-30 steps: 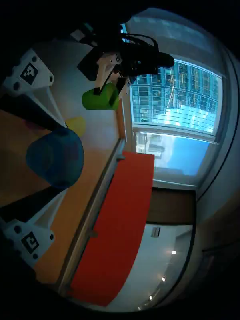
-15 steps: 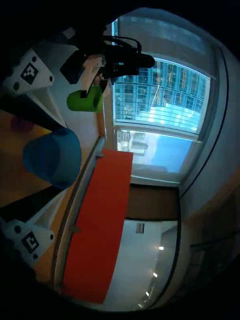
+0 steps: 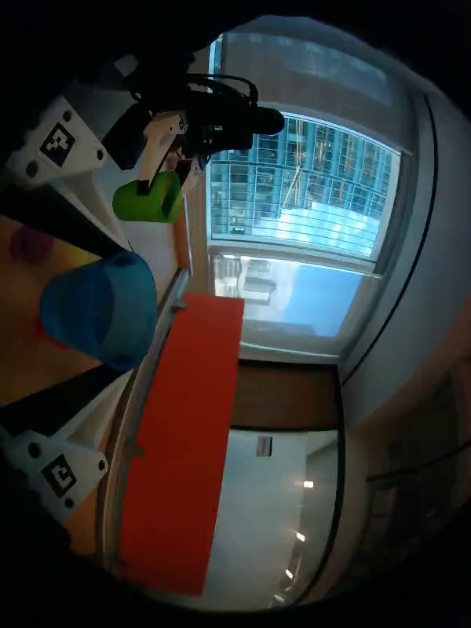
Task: Pour water
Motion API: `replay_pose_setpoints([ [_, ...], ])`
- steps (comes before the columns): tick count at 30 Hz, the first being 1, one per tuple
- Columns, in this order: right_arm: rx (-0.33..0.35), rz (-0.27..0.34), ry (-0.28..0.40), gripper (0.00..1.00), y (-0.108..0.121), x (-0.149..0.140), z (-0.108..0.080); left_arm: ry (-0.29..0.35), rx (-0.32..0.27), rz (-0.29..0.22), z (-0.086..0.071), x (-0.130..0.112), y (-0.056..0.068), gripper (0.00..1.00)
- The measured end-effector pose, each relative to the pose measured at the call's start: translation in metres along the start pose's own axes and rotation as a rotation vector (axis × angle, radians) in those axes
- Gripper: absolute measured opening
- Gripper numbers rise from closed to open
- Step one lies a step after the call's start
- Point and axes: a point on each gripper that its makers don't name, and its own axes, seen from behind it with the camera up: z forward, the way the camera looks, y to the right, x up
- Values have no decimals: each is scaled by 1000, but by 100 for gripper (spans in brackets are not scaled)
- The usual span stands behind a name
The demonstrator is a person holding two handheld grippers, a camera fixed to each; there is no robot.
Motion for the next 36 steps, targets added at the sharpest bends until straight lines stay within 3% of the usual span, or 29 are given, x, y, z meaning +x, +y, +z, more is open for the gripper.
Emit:
replay_pose_setpoints([
  [18, 27, -108, -1, 92, 0, 27, 3, -10, -33, 33, 3, -1, 12, 87],
  [25, 37, -192, 2, 92, 2, 41, 12, -9, -42, 30, 7, -2, 15, 87],
  [36, 58, -381, 7, 92, 1, 69, 28, -10, -49, 34, 10, -3, 19, 87],
])
